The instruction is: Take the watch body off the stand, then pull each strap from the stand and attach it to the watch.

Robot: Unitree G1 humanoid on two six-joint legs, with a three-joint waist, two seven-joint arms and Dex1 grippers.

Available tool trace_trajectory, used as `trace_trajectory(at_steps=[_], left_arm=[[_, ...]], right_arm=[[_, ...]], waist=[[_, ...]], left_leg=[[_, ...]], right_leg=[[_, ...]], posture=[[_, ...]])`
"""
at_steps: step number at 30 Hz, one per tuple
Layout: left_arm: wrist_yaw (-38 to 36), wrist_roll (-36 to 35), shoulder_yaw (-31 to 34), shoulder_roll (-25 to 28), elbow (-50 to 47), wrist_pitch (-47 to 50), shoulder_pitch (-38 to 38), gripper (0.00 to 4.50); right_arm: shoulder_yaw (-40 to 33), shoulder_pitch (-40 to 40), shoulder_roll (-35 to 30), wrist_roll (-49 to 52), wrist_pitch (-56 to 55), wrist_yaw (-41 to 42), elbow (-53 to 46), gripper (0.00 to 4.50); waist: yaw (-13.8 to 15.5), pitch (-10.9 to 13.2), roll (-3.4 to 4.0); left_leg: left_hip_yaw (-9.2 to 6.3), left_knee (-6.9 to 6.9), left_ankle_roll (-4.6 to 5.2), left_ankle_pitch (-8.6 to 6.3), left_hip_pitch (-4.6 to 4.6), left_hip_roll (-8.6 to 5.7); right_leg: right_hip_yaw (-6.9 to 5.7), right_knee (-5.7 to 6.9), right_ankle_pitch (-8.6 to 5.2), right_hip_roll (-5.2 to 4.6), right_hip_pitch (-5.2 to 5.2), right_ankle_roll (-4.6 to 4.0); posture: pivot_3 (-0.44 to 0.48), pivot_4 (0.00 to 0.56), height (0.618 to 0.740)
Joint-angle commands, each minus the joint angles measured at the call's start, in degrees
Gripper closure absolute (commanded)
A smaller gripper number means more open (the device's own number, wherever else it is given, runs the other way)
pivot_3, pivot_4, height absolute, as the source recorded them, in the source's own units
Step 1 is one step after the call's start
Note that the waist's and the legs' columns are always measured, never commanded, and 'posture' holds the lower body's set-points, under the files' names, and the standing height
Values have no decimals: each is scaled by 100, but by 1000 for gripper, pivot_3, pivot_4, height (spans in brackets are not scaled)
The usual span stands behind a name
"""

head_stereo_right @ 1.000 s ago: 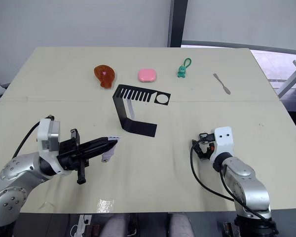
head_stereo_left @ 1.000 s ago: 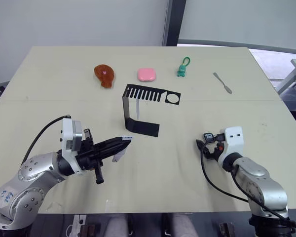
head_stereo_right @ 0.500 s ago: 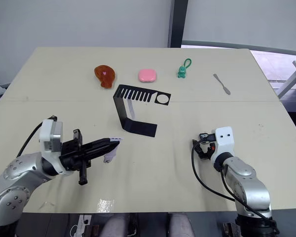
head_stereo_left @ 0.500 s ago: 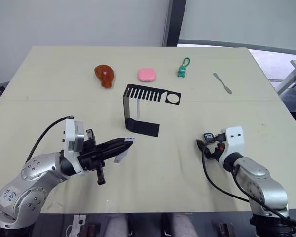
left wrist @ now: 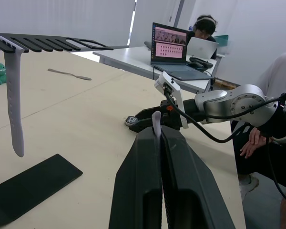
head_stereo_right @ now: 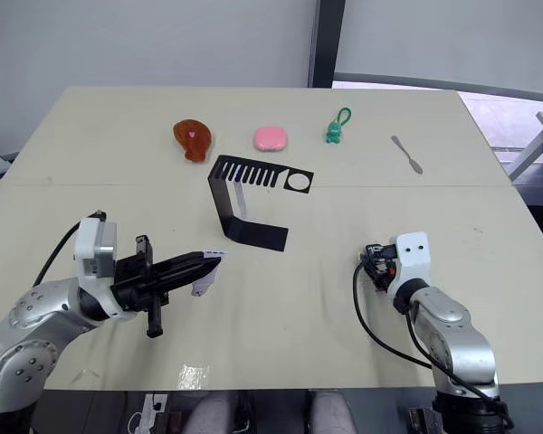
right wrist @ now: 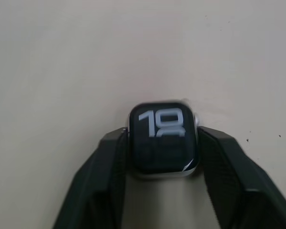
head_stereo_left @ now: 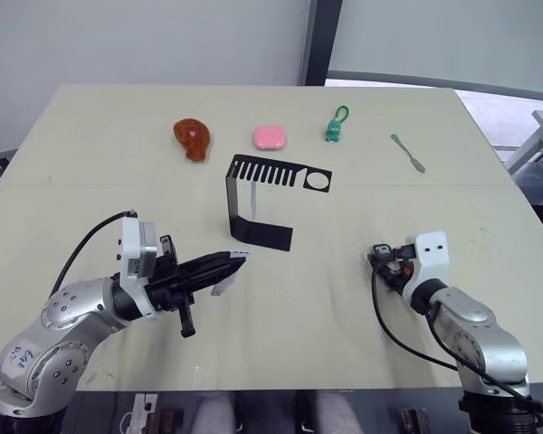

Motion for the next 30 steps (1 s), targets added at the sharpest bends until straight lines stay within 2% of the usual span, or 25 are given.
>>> trace_trajectory(at_steps=[1, 9, 19, 25, 28, 30], left_arm=[[16, -60, 92, 10, -81, -50, -58, 4500], [49, -52, 112, 11, -137, -61, 25, 4500], [-57, -16, 245, 148, -58, -89, 7, 4500], [-208, 139, 429, 381, 9, -173, -26, 4500], [-730, 826, 450, 818, 67, -612, 152, 4500], [-933, 1034, 504, 984, 136, -799, 251, 4500]], right_arm=[[-17, 150, -10, 2, 117, 55, 261, 2990], [-53, 46, -161, 111, -44, 296, 313, 2990], [-190, -360, -701, 726, 121, 1197, 368, 2990], [-201, -708, -1056, 2198, 1346, 2188, -44, 2990], [-220, -1069, -1159, 3279, 2411, 2443, -225, 2990], [-299, -1324, -1056, 3869, 2905, 2425, -131, 2990]], waist=[[0, -3, -4], [-1, -6, -10], [-8, 3, 3], [-1, 8, 7], [-11, 11, 11], [-14, 12, 13]], left_leg=[[0, 0, 0, 0, 0, 0], [-1, -1, 0, -1, 1, 1], [1, -4, 1, -1, -2, 1], [-1, -5, 18, -11, -5, 3], [-1, -6, 23, -13, -7, 3], [-1, -7, 25, -15, -6, 5]], right_leg=[[0, 0, 0, 0, 0, 0], [0, -1, 0, 0, 1, 0], [0, -4, 0, 0, -4, 0], [-2, -5, 0, 0, -6, 0], [-2, -5, 0, -1, -9, -1], [-2, -5, 0, -1, -10, -3]], posture=[[0, 150, 740], [0, 150, 740], [0, 150, 740], [0, 150, 740], [0, 150, 740], [0, 150, 740]])
